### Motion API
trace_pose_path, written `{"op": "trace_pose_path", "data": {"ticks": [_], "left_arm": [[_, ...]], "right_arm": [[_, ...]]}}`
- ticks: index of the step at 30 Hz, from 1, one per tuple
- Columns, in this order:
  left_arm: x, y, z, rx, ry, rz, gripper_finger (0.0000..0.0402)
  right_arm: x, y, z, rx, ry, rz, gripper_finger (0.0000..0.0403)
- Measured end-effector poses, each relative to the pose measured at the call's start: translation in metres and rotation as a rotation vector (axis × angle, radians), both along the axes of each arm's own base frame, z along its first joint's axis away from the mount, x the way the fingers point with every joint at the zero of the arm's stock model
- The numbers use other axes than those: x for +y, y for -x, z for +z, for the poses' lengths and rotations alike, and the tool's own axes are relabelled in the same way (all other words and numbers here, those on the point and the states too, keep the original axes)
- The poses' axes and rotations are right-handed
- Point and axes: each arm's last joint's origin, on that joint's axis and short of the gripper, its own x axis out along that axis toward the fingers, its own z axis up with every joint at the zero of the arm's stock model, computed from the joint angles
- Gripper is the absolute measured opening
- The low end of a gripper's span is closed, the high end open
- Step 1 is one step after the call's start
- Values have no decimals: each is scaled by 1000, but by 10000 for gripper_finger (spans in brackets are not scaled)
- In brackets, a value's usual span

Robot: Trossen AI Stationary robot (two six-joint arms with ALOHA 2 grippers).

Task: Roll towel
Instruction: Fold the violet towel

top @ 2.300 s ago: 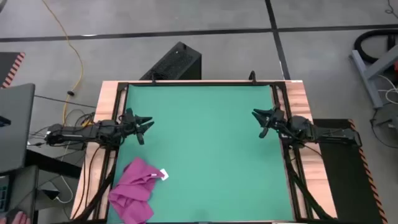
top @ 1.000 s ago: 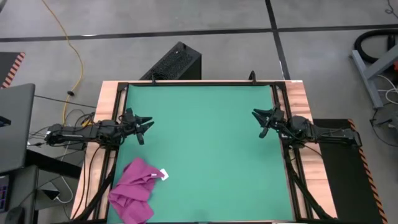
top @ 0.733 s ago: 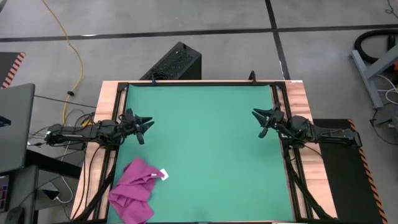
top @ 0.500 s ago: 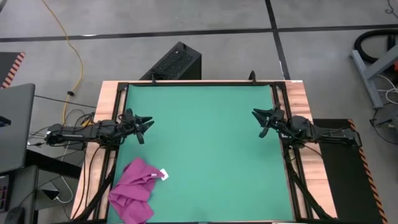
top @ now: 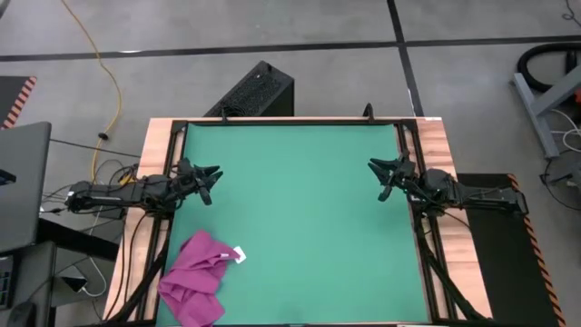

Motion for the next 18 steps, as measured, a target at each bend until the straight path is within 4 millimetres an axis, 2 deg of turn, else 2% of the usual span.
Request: {"op": "trace_pose_path", "data": {"ticks": [3, 8, 11, 15, 18], "left_arm": [[-1, -1, 2, -24, 3, -25, 110], [-7, -4, 18, -167, -47, -253, 121], [-9, -5, 28, -221, -84, -305, 136], [-14, -8, 45, -187, -100, -366, 161], [-19, -14, 63, -121, -76, -454, 179]], "right_arm": [[2, -2, 0, 29, 52, 80, 104], [4, -6, 6, 34, 50, 137, 139], [8, -12, 17, 6, 88, 174, 179], [14, -24, 41, -25, 146, 220, 232], [20, -41, 58, 18, 149, 262, 252]]}}
